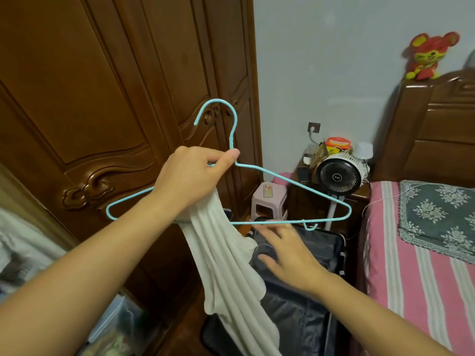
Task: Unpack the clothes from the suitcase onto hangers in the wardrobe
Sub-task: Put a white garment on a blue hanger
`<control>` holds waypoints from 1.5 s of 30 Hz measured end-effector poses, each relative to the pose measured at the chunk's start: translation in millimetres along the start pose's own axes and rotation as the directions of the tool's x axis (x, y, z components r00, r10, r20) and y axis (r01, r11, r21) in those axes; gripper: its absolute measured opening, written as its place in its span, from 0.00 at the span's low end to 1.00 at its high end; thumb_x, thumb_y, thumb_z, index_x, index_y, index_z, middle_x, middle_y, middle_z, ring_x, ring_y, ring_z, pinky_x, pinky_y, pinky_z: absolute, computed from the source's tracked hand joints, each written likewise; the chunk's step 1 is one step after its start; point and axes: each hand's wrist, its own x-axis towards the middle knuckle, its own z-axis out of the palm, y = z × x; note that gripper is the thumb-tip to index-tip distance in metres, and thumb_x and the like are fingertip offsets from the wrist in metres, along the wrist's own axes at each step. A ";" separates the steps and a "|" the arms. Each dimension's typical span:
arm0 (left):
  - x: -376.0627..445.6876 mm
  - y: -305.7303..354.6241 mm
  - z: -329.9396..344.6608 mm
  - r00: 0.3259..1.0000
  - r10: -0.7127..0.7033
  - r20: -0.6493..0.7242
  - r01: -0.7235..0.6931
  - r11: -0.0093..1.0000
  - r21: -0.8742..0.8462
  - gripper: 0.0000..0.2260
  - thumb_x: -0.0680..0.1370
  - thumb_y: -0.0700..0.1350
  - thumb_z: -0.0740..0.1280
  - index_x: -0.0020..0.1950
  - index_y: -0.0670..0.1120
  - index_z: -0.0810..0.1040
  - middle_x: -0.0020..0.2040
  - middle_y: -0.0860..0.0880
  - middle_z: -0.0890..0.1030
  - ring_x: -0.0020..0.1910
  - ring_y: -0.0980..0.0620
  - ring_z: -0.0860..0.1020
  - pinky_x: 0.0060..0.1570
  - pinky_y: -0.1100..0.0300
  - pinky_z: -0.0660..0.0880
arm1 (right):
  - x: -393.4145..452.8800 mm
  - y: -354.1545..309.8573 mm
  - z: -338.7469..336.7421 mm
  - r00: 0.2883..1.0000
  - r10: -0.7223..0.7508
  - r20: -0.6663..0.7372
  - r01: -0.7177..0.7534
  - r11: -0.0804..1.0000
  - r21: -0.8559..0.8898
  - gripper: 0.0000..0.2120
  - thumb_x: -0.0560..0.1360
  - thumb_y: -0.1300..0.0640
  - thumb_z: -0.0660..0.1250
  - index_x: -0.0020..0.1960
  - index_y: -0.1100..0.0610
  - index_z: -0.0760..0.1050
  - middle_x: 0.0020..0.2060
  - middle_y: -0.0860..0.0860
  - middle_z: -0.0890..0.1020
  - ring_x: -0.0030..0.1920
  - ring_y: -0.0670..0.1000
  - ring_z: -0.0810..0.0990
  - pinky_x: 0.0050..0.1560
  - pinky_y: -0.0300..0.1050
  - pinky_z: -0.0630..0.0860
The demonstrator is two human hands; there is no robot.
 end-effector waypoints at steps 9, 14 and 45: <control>7.5 2.1 -11.2 0.991 0.030 -0.133 -0.006 0.985 0.174 0.21 0.78 0.55 0.58 0.30 0.45 0.73 0.24 0.49 0.72 0.25 0.48 0.71 0.26 0.50 0.71 | 8.0 -26.7 3.7 0.987 -0.163 0.017 0.162 0.986 0.029 0.07 0.80 0.49 0.61 0.47 0.50 0.75 0.50 0.45 0.75 0.60 0.47 0.68 0.68 0.47 0.62; 9.8 -36.2 -38.0 0.992 0.032 -0.120 0.001 0.963 0.269 0.18 0.74 0.50 0.60 0.25 0.46 0.64 0.22 0.48 0.66 0.24 0.48 0.67 0.26 0.57 0.57 | -6.5 34.5 -38.2 0.997 -0.072 0.016 0.073 0.996 -0.050 0.15 0.74 0.61 0.64 0.57 0.47 0.74 0.50 0.43 0.75 0.49 0.48 0.69 0.54 0.50 0.71; -3.3 -49.9 -60.1 0.991 0.127 -0.046 -0.103 0.932 0.346 0.15 0.84 0.58 0.54 0.62 0.56 0.77 0.52 0.57 0.80 0.51 0.53 0.79 0.45 0.52 0.78 | 106.3 -0.6 -191.4 0.938 -0.064 -0.340 0.033 0.995 -0.094 0.22 0.80 0.35 0.48 0.50 0.48 0.73 0.34 0.44 0.76 0.35 0.48 0.76 0.35 0.48 0.71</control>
